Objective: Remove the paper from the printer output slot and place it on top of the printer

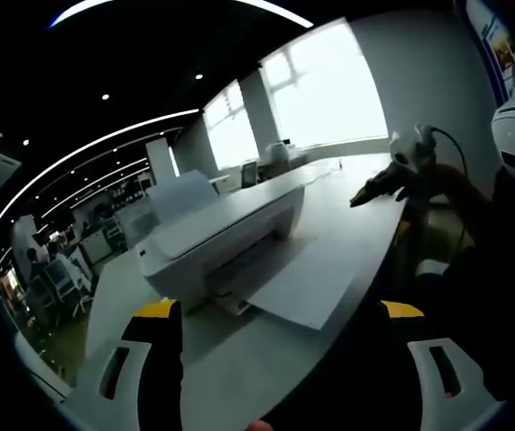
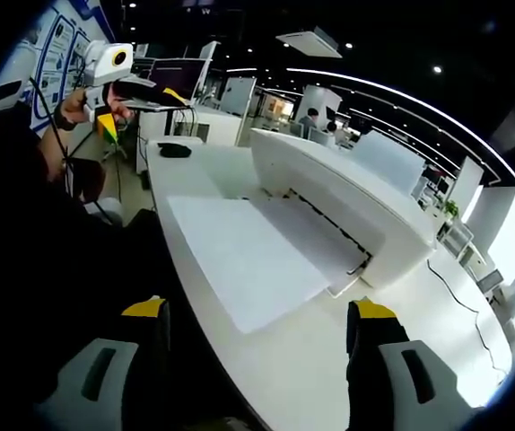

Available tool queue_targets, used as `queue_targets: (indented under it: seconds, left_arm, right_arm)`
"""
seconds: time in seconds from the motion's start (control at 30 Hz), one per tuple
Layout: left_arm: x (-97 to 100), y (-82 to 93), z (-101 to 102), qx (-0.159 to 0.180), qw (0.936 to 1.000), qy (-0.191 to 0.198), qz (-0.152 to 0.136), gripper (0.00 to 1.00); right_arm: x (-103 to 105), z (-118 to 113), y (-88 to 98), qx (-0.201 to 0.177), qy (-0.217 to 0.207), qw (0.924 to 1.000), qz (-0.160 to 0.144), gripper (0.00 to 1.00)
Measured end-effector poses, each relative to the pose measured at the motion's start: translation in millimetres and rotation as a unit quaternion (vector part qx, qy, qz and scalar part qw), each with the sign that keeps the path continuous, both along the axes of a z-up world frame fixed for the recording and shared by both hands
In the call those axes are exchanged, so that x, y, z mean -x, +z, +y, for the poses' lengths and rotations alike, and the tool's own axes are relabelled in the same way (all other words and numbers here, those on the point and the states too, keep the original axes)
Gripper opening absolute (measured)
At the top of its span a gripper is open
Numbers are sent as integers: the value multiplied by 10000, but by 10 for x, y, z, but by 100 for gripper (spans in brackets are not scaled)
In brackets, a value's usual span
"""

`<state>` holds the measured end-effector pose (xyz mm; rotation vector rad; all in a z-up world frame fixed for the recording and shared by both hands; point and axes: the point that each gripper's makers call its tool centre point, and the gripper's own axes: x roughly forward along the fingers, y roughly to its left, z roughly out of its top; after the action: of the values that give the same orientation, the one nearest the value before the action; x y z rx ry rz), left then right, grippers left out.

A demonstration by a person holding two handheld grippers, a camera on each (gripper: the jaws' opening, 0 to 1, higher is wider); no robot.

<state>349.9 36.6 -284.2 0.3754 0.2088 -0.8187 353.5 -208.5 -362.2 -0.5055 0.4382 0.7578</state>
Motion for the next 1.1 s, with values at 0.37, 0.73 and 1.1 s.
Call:
queue_targets:
  seconds: [0.37, 0.73, 1.1]
  left_arm:
    - [4, 9, -6, 15, 10000, -1, -14, 91]
    - [5, 7, -3, 7, 10000, -2, -16, 91]
    - [5, 4, -2, 5, 10000, -6, -12, 91]
  right_arm:
    - [1, 34, -17, 3, 42, 10000, 22, 76]
    - [-4, 41, -5, 3, 48, 10000, 7, 76]
    - [-3, 64, -19, 16, 75, 10000, 22, 75]
